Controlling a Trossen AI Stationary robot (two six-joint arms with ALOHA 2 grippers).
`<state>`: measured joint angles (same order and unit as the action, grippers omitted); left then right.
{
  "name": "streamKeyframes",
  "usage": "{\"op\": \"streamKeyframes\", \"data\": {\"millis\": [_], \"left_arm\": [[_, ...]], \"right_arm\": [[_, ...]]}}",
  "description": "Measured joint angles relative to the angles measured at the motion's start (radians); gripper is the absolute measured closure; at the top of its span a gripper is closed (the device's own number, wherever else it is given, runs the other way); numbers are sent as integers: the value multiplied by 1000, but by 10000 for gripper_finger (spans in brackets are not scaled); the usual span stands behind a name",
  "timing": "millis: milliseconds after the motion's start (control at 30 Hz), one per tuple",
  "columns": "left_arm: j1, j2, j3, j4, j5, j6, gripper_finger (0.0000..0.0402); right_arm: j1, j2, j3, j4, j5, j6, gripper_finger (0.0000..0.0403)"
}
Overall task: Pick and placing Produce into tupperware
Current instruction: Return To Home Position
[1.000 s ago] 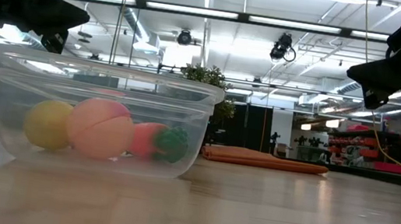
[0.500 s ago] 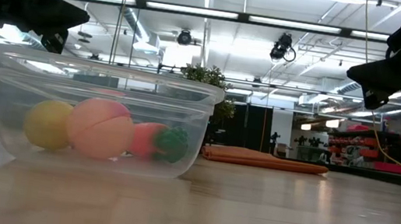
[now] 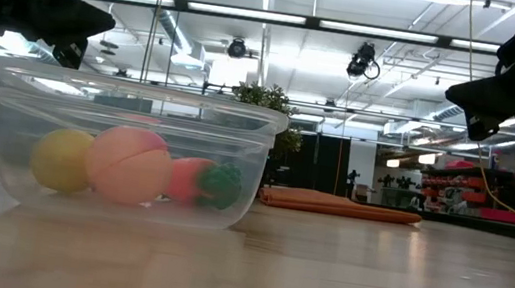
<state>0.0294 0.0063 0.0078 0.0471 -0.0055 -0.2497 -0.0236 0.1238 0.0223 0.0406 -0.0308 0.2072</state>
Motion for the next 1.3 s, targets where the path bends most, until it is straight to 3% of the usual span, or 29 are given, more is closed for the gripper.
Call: {"op": "streamKeyframes", "data": {"millis": [1300], "left_arm": [[0, 0, 0, 0, 0, 0, 363]], "right_arm": [[0, 0, 2, 0, 0, 0, 403]]}}
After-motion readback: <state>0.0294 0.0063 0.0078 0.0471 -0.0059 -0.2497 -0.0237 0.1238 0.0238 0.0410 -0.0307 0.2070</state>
